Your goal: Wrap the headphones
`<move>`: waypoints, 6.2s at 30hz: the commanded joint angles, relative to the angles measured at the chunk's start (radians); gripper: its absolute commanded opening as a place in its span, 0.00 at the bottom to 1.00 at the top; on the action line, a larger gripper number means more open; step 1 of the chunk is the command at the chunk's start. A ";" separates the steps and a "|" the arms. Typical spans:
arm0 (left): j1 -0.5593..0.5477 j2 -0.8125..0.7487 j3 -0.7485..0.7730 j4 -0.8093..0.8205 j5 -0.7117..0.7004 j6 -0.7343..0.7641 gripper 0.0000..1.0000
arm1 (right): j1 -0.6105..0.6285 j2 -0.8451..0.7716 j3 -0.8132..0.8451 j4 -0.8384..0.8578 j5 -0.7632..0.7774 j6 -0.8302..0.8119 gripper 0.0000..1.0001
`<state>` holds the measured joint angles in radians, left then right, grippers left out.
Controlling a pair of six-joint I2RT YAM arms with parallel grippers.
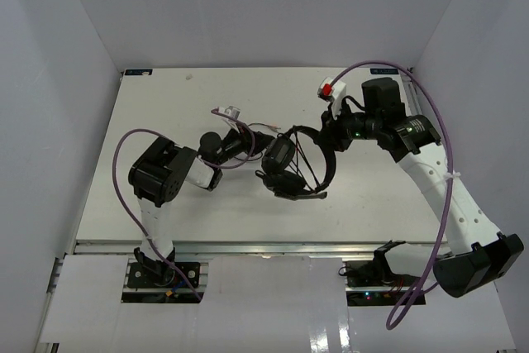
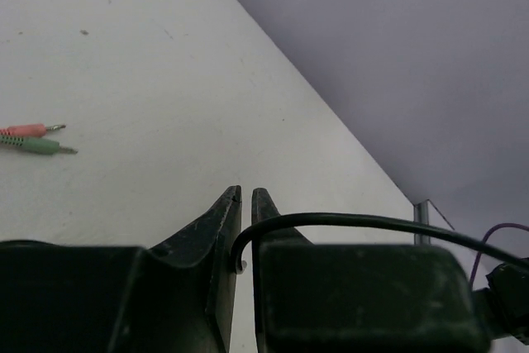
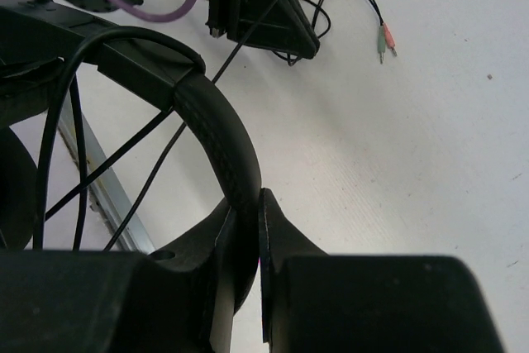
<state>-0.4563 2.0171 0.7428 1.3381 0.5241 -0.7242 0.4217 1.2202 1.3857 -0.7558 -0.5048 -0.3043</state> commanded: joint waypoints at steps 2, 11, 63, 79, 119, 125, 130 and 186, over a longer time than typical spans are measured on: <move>0.070 -0.093 0.057 0.292 0.143 -0.090 0.19 | 0.050 -0.044 -0.041 -0.011 0.051 -0.129 0.08; 0.137 -0.250 0.273 -0.221 0.266 0.109 0.17 | 0.273 -0.044 -0.168 0.053 0.368 -0.208 0.08; -0.211 -0.548 0.281 -0.672 0.240 0.058 0.20 | 0.027 0.524 0.368 0.276 0.759 0.244 0.08; -0.243 -0.414 0.264 -0.660 0.201 0.052 0.25 | -0.008 0.414 0.363 0.265 0.568 0.345 0.08; -0.415 -0.126 0.125 -0.101 -0.593 0.709 0.87 | -0.075 0.353 0.468 0.183 0.320 0.437 0.08; -0.415 -0.093 0.177 -0.101 -0.604 0.714 0.55 | -0.076 0.351 0.454 0.182 0.316 0.429 0.08; -0.415 -0.133 0.106 -0.068 -0.614 0.683 0.00 | -0.079 0.355 0.443 0.187 0.316 0.424 0.08; -0.176 -0.218 -0.086 -0.041 -0.304 0.529 0.22 | -0.137 0.109 0.240 0.197 -0.169 0.241 0.08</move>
<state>-0.6775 1.8156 0.6488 1.3361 0.1886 -0.1670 0.2892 1.4429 1.6465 -0.6308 -0.4470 -0.0355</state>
